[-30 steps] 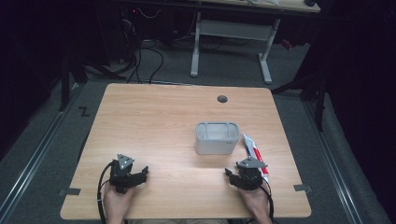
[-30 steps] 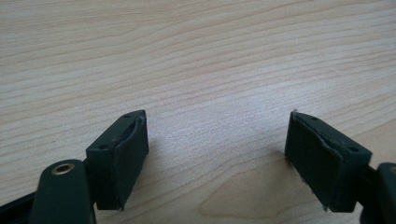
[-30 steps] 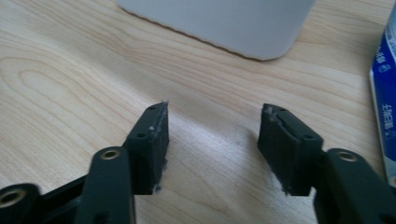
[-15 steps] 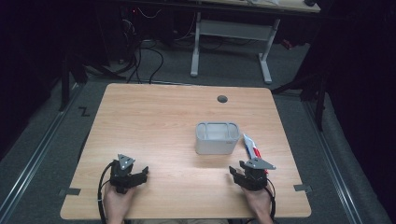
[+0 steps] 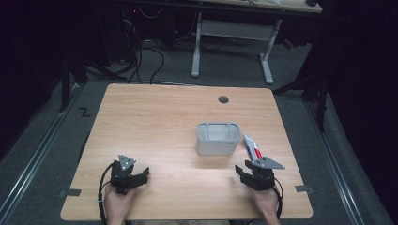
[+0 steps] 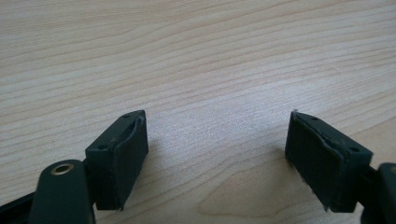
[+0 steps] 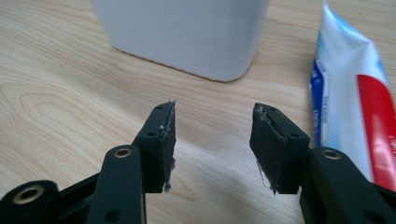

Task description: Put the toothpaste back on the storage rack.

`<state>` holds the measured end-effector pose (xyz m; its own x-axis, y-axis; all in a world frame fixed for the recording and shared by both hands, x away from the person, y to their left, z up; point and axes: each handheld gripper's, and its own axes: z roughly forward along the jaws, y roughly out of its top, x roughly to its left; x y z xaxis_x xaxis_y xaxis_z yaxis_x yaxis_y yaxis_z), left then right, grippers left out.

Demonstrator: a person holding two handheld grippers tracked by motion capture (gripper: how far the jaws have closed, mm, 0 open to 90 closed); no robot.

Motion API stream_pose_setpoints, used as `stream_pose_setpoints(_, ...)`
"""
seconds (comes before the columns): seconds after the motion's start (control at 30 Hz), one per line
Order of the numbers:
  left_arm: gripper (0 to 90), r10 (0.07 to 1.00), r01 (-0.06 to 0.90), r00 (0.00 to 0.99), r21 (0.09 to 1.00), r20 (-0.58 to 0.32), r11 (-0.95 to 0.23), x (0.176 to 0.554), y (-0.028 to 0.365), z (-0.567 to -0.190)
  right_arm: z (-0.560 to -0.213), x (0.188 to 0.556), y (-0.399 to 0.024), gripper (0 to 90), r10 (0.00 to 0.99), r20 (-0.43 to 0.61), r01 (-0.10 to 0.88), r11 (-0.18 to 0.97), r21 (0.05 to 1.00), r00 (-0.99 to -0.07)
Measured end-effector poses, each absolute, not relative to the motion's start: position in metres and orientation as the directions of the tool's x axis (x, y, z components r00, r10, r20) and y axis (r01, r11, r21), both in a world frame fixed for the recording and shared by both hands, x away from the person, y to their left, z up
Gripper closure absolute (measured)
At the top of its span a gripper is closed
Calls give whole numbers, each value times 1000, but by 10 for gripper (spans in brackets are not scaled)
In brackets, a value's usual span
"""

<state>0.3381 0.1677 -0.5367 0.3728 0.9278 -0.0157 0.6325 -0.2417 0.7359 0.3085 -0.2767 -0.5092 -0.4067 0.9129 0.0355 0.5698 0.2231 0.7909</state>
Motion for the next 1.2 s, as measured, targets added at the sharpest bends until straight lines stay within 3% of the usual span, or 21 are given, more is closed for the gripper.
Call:
stream_pose_setpoints(0.67,219,927,632,374,736,-16,-242,338,168,-537,-489,304,-298,511,934,6,528,197,826,-357)
stream_pose_setpoints(1.2,224,927,631,374,737,-16,-242,338,168,-537,-475,322,-317,486,954,-14,580,193,791,-299)
